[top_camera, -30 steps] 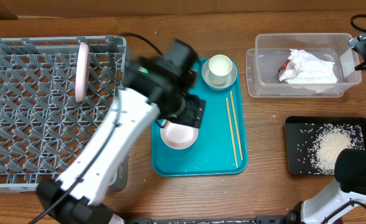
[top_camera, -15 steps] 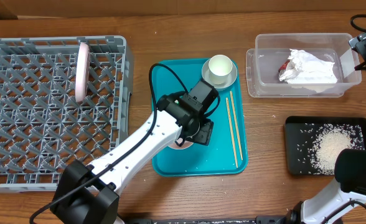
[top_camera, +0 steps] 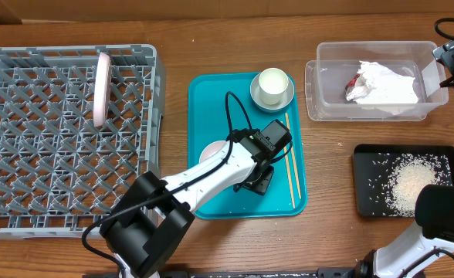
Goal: Sort waste into correct bins and load items into the dishwasher
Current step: 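Reach the left gripper to the white bowl and grasp its rim, then lift the bowl with the left gripper over the dish rack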
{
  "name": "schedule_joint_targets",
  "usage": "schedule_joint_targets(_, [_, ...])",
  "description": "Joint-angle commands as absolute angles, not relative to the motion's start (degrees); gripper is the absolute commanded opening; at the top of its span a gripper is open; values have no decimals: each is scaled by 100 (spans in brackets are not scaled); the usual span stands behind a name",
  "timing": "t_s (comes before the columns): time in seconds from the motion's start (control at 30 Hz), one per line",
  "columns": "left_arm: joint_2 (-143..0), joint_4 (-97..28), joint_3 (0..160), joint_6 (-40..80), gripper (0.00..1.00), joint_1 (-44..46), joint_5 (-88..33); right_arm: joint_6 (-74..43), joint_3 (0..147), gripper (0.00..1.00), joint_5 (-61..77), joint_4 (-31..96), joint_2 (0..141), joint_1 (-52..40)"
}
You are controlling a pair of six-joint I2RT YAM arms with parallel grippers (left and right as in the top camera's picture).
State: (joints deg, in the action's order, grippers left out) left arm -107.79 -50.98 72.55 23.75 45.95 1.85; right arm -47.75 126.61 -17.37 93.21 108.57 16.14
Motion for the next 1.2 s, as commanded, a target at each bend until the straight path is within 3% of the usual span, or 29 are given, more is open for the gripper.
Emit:
schedule_joint_targets(0.0, [-10809, -5098, 7258, 2491, 52, 4563, 513, -4757, 12709, 100, -1793, 9312, 10768, 1632])
schedule_joint_targets(0.1, [-10809, -5094, 7262, 2493, 29, 4523, 513, -4757, 12709, 100, -1796, 9312, 10768, 1632])
schedule_joint_targets(0.17, [-10809, -5100, 7277, 2488, 7, 4523, 510, -4757, 12709, 100, -1796, 9310, 10768, 1632])
schedule_joint_targets(0.2, [-10809, -5122, 7301, 2491, 4, 4523, 510, -4757, 12709, 100, -1796, 9312, 10768, 1632])
schedule_joint_targets(0.43, [-10809, -5900, 8149, 2563, 4, 4515, 510, -4755, 12709, 100, -1796, 9312, 10768, 1632])
schedule_joint_targets(0.77, [-10506, -7889, 11174, 2727, 4, 3732, 414, -4757, 12709, 100, -1793, 9310, 10768, 1632])
schedule_joint_targets(0.97, [-9902, -8235, 12357, 1938, 4, 2215, -784, -4757, 12709, 100, -1793, 9312, 10768, 1632])
schedule_joint_targets(1.17, [-9657, -8191, 12453, 1323, 4, -486, -3286, -4755, 12709, 100, -1796, 9312, 10768, 1632])
